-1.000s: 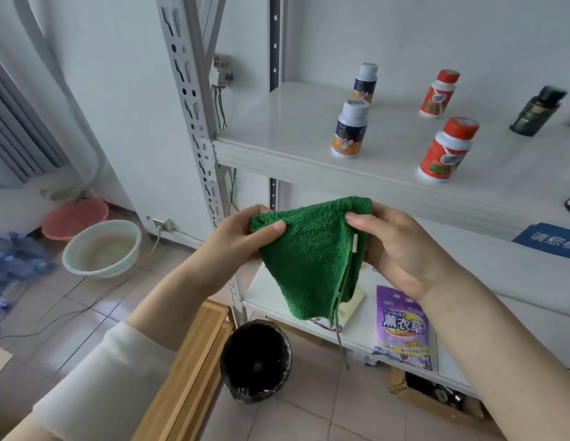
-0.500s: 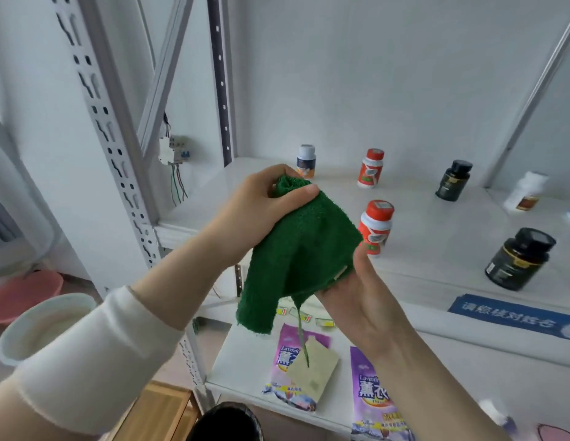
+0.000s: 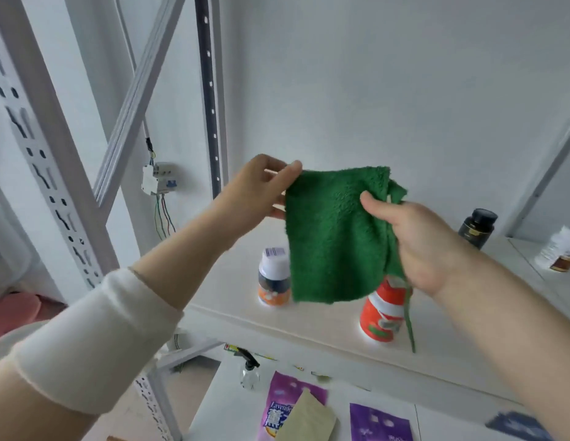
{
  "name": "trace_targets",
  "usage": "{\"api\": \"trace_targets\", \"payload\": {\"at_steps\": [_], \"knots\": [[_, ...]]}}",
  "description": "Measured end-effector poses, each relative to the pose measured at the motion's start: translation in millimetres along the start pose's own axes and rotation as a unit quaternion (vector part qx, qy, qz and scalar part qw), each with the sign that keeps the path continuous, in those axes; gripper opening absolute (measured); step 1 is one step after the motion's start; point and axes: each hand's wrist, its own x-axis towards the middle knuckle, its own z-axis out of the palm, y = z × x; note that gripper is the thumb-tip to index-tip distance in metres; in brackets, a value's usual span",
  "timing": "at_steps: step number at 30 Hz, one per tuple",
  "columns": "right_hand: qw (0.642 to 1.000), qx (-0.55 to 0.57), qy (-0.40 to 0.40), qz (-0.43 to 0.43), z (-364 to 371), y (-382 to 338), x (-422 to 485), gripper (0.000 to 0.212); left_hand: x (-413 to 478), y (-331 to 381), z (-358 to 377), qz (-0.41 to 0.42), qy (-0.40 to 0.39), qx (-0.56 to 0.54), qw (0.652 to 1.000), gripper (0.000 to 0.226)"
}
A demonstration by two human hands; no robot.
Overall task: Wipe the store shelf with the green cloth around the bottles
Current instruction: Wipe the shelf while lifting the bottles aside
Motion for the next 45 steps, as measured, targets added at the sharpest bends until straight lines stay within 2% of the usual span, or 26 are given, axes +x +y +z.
{"api": "trace_targets", "payload": {"at_steps": [3,5,7,8,9,10,11,12,13,14,17,23,26,30,33,35,40,43,45], "knots": [[0.996,-0.079,0.038,-0.003,-18.7,-20.8,36.9,0.019,-1.1,-37.8,2.4,0.082,0.051,0.092,0.991,0.037],[0.988,-0.138,0.061,-0.023,-30.8,-31.4,60.9,0.016,-10.4,-60.3,8.3,0.127,0.012,0.102,0.986,0.042],[0.963,-0.258,0.064,-0.047,-40.2,-32.1,81.3,0.013,-19.8,-76.7,15.4,0.158,-0.028,0.143,0.977,0.041],[0.931,-0.358,0.044,-0.048,-43.8,-28.1,88.7,0.013,-22.3,-83.4,18.0,0.163,-0.046,0.158,0.973,0.043],[0.881,-0.472,0.005,-0.033,-46.7,-21.8,94.7,0.019,-22.8,-88.9,20.1,0.158,-0.062,0.161,0.972,0.045],[0.817,-0.575,-0.053,0.0,-47.8,-13.5,99.4,0.037,-22.8,-92.6,21.9,0.149,-0.075,0.156,0.974,0.045],[0.756,-0.642,-0.117,0.044,-49.1,-4.9,104.0,0.065,-22.2,-95.1,22.6,0.139,-0.085,0.142,0.976,0.044],[0.715,-0.671,-0.17,0.095,-51.9,3.9,109.3,0.09,-21.5,-96.9,22.6,0.132,-0.09,0.126,0.979,0.04],[0.689,-0.683,-0.2,0.136,-53.6,11.7,114.2,0.103,-20.7,-98.5,22.3,0.13,-0.094,0.117,0.98,0.036],[0.671,-0.692,-0.216,0.154,-54.9,18.5,119.6,0.103,-19.6,-99.4,22.1,0.132,-0.098,0.117,0.98,0.031],[0.633,-0.718,-0.249,0.145,-60.1,33.7,136.5,0.081,-16.8,-101.0,20.2,0.13,-0.106,0.125,0.978,0.024],[0.549,-0.776,-0.307,0.049,-69.5,74.3,165.1,0.07,-13.0,-106.8,12.9,0.084,-0.099,0.103,0.986,0.024],[0.517,-0.789,-0.33,-0.002,-70.4,83.9,168.4,0.067,-11.7,-110.5,9.9,0.067,-0.088,0.088,0.99,0.028],[0.474,-0.756,-0.446,-0.071,-69.7,86.1,148.3,0.066,-10.2,-113.6,2.4,0.072,-0.086,0.094,0.989,0.028],[0.457,-0.735,-0.495,-0.076,-67.2,84.5,145.2,0.062,-9.2,-116.7,-3.4,0.076,-0.088,0.094,0.989,0.027],[0.464,-0.74,-0.481,-0.077,-61.5,85.0,157.1,0.058,-7.8,-118.9,-5.5,0.082,-0.094,0.094,0.988,0.028],[0.506,-0.767,-0.381,-0.1,-29.0,100.3,195.7,0.059,-4.9,-121.7,-4.9,0.097,-0.101,0.09,0.986,0.028],[0.512,-0.766,-0.375,-0.1,-22.2,108.5,191.1,0.06,-4.2,-121.3,-5.4,0.098,-0.106,0.078,0.986,0.031],[0.5,-0.755,-0.407,-0.123,-29.1,113.0,176.7,0.065,-3.7,-121.1,-6.8,0.093,-0.113,0.071,0.987,0.034]]}}
